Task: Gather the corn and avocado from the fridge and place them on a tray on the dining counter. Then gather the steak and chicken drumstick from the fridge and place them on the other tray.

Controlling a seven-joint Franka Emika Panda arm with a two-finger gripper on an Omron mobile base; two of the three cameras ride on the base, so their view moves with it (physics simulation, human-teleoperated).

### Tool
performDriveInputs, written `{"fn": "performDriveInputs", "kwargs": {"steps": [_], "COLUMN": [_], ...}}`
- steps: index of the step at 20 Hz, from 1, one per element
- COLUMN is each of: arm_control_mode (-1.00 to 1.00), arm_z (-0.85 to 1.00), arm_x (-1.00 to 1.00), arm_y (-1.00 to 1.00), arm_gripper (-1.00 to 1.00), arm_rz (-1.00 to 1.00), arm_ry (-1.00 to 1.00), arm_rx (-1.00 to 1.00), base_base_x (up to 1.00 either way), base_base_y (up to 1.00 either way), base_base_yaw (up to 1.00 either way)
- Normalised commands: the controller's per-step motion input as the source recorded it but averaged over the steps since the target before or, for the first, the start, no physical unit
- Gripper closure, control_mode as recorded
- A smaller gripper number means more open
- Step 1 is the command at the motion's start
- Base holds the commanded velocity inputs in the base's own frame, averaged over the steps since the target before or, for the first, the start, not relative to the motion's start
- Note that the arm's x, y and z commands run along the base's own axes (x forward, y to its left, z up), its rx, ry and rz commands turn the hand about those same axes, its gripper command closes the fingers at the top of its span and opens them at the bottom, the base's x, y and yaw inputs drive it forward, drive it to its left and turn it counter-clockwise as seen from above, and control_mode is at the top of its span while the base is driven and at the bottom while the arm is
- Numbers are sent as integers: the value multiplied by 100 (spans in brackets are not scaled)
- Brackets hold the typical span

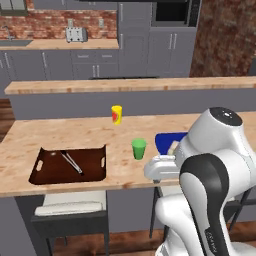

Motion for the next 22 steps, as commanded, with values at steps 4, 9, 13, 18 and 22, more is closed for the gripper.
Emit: {"fn": "performDriveInputs", "kwargs": {"steps": [4,9,13,18,22], "arm_control_mode": [100,100,100,100,100], "arm_z": [0,0,0,0,0], "arm_x": [0,0,0,0,0], "arm_y": [0,0,0,0,0], "arm_gripper": [-100,-100,-100,-100,-100], "arm_rz": [0,0,0,0,0], "arm_ry": [0,0,0,0,0], "arm_rx": [0,0,0,0,0], "base_base_x": [-64,-74,-41,-4,22], "base_base_y": [63,95,100,100,100], "base_base_yaw": [13,21,14,6,0]}}
